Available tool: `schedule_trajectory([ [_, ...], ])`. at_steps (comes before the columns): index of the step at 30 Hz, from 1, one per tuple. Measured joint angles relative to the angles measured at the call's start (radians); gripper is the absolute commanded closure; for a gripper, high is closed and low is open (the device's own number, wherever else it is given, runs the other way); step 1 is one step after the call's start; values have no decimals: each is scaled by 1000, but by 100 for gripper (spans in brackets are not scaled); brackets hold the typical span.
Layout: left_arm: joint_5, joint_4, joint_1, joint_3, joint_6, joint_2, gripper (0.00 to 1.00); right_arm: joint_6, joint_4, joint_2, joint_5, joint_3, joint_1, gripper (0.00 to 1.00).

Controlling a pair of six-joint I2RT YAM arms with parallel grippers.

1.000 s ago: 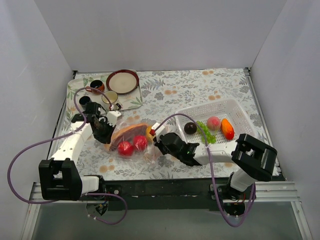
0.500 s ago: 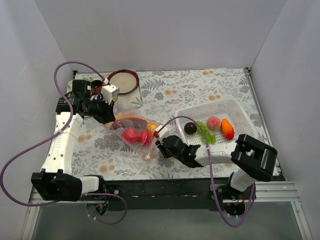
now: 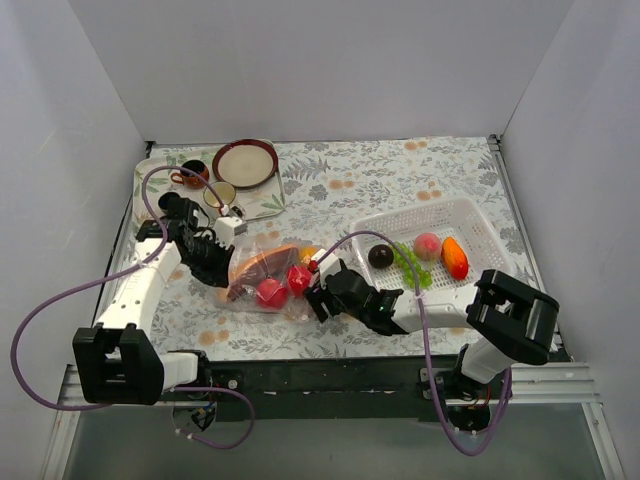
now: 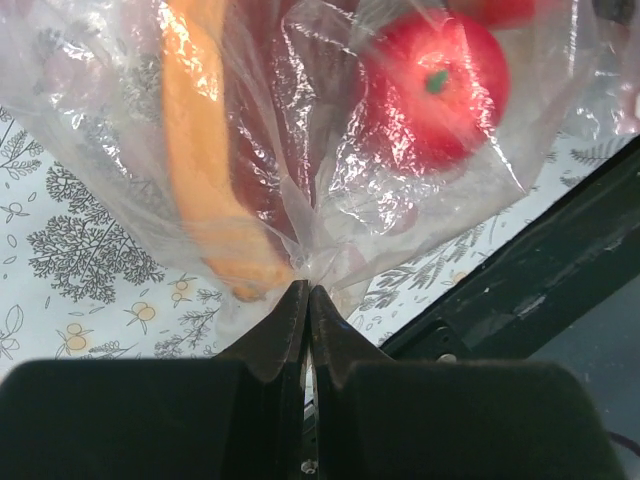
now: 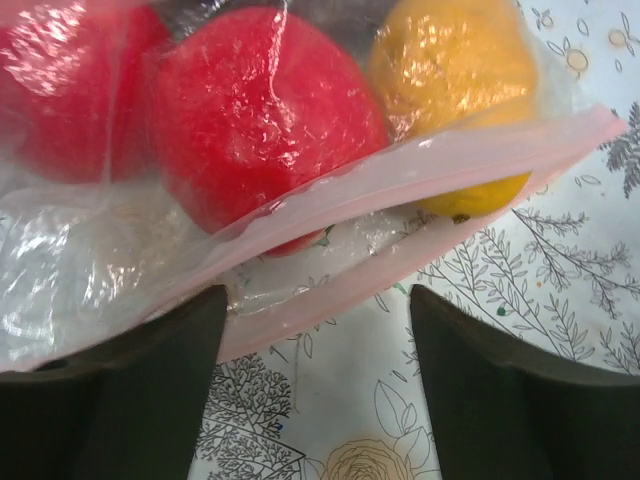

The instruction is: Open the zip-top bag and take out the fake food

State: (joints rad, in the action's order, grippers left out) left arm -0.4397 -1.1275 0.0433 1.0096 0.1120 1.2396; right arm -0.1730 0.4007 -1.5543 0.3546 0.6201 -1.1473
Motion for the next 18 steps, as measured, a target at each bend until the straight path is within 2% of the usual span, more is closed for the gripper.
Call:
schedule_trajectory([
  [2,24,21,0,-22,0,0,100,5,21,18,-33,-8,0,2],
  [8,59,92,34,-38,26,0,100,20,66,32,-120,-12,0,2],
  [18,64,196,203,-96,140,55,100,23,81,-47,-189,38,0,1],
])
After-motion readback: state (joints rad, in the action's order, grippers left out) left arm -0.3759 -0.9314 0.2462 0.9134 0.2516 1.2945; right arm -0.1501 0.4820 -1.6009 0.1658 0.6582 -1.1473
